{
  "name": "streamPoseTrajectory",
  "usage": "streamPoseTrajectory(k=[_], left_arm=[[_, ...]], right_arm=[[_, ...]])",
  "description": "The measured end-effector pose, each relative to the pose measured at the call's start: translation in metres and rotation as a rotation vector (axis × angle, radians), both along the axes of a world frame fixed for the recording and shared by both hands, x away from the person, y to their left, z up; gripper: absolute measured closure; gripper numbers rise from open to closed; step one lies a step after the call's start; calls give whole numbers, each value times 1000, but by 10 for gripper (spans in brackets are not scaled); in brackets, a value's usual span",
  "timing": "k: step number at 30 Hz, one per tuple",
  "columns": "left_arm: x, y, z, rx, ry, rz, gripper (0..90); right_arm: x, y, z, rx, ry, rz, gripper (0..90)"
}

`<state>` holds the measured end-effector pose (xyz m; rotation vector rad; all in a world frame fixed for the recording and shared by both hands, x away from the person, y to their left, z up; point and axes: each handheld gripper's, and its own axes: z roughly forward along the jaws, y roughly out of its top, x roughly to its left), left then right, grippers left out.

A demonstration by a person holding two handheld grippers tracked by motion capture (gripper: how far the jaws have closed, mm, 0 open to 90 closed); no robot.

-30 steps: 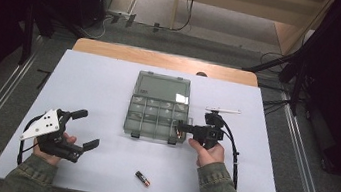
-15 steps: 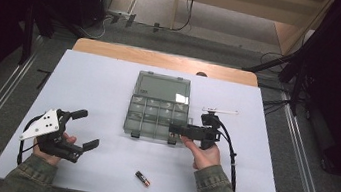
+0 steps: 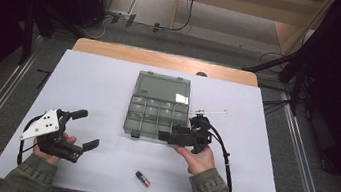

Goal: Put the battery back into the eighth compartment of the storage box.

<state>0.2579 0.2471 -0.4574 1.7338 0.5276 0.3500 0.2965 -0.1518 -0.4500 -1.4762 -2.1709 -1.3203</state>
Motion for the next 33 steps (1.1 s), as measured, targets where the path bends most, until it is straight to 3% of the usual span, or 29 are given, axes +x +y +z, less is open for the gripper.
streamPoseTrajectory(k=[14, 24, 33], left_arm=[[0, 0, 0, 0, -2, 3, 0], [0, 0, 0, 0, -4, 3, 0], [0, 0, 0, -1, -3, 0, 0]], right_arm=[[-13, 26, 6, -106, -67, 117, 0], [-17, 39, 4, -156, -45, 174, 0], [-26, 59, -2, -259, -52, 262, 0]])
